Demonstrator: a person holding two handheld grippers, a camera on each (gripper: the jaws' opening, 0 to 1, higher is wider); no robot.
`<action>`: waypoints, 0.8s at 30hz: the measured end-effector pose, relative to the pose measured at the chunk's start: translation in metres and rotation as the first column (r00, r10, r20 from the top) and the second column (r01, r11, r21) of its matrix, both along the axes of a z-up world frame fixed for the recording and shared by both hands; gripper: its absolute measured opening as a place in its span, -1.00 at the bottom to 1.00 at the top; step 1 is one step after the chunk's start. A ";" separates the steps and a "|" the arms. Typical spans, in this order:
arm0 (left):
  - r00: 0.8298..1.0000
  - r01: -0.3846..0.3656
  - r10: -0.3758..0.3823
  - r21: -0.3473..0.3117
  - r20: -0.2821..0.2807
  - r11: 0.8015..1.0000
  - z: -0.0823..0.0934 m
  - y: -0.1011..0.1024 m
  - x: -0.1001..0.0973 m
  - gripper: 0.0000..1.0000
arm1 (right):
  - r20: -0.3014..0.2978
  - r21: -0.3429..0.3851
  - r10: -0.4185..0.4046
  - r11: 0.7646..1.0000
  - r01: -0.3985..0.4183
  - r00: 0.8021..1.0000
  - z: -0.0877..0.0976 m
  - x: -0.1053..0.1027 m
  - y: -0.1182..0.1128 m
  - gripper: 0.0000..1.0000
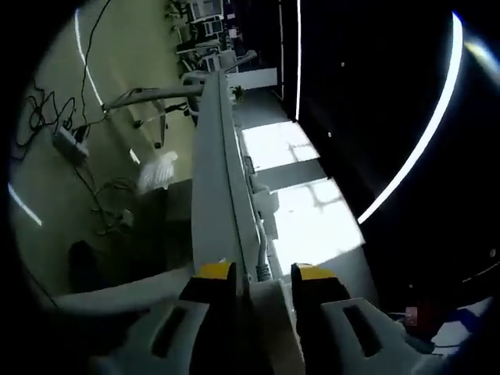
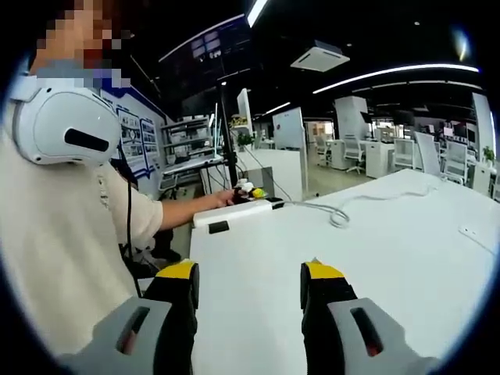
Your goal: Pick up the power strip scattered on the table, fix it on the side mounting bracket of the table, and press the switch
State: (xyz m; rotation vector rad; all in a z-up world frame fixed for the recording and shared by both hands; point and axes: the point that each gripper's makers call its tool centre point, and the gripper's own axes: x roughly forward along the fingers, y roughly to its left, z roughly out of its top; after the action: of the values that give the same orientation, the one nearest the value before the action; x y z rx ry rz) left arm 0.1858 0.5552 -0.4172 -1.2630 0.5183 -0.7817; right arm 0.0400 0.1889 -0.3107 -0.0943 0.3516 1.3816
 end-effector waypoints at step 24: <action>0.939 -0.241 0.188 0.158 0.289 0.958 0.069 0.008 0.065 -0.19 | -0.003 0.023 -0.043 0.999 0.043 0.999 0.002 0.001 -0.019 -0.04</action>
State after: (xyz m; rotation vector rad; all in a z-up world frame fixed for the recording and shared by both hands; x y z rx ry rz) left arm 0.2509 0.5637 -0.3482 -0.9949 0.2209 -0.6877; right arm 0.0414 0.1698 -0.3090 -0.0659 0.3381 1.3430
